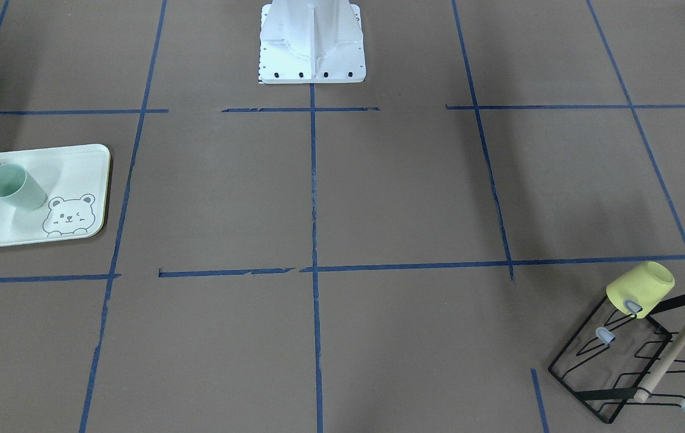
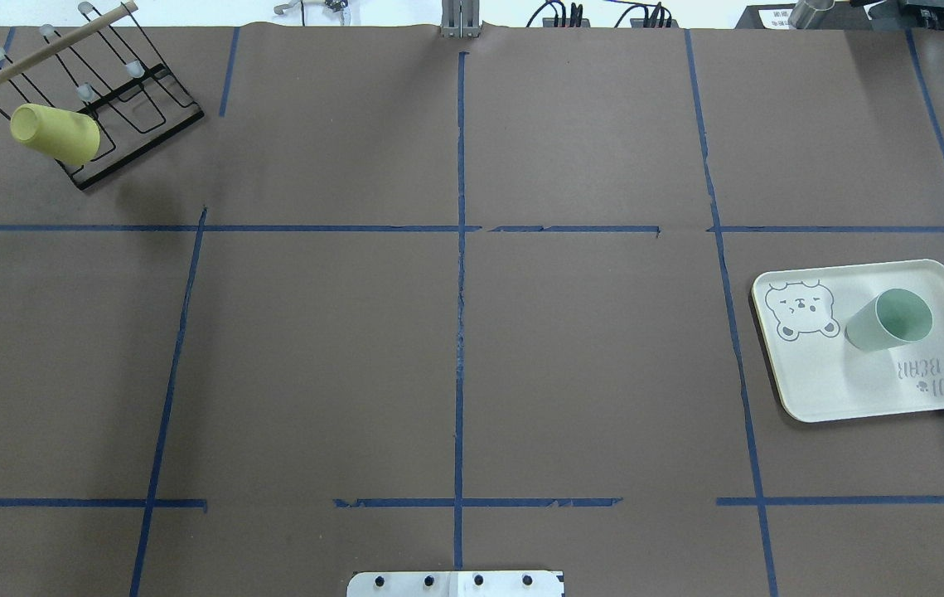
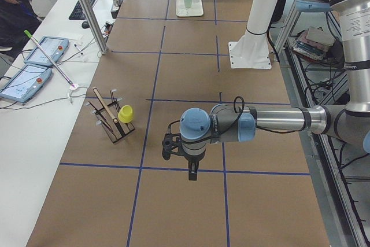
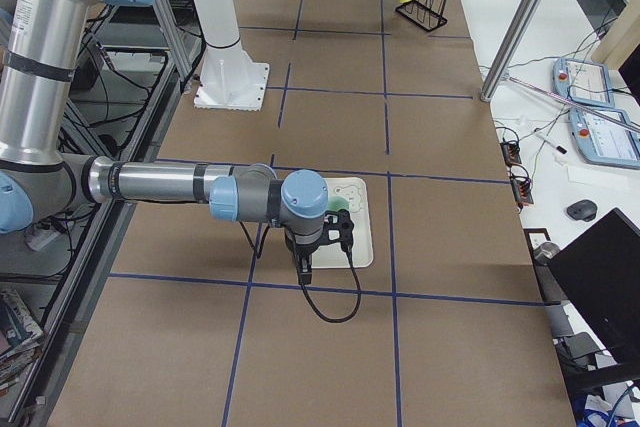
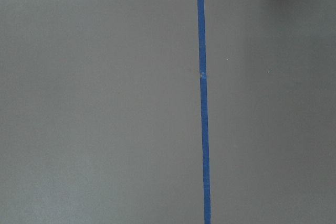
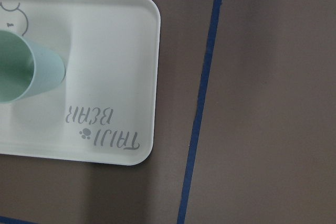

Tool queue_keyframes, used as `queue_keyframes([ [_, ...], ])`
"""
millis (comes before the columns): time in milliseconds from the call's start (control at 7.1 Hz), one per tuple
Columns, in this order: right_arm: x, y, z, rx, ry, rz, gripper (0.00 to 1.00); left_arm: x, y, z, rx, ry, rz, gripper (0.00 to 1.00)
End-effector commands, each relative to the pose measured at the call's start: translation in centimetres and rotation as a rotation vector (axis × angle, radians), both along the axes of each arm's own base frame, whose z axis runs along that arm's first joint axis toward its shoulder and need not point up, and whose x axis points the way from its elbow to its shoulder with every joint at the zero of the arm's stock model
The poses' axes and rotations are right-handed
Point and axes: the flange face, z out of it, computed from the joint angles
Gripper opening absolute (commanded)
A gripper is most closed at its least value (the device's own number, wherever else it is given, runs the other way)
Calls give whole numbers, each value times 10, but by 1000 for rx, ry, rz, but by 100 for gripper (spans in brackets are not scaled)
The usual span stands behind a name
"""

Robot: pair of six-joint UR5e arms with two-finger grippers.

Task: Left arm grabs green cup and hands to right arm on tray

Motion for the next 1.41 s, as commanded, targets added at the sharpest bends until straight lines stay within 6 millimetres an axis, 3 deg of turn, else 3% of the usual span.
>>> queue_keyframes([
  [0,0,0,1,-4,-3,3,100,0,0,0,-1,-1,2,100],
  [1268,0,-1,-3,31,-8,1,100,1,9,11,-29,1,0,100],
])
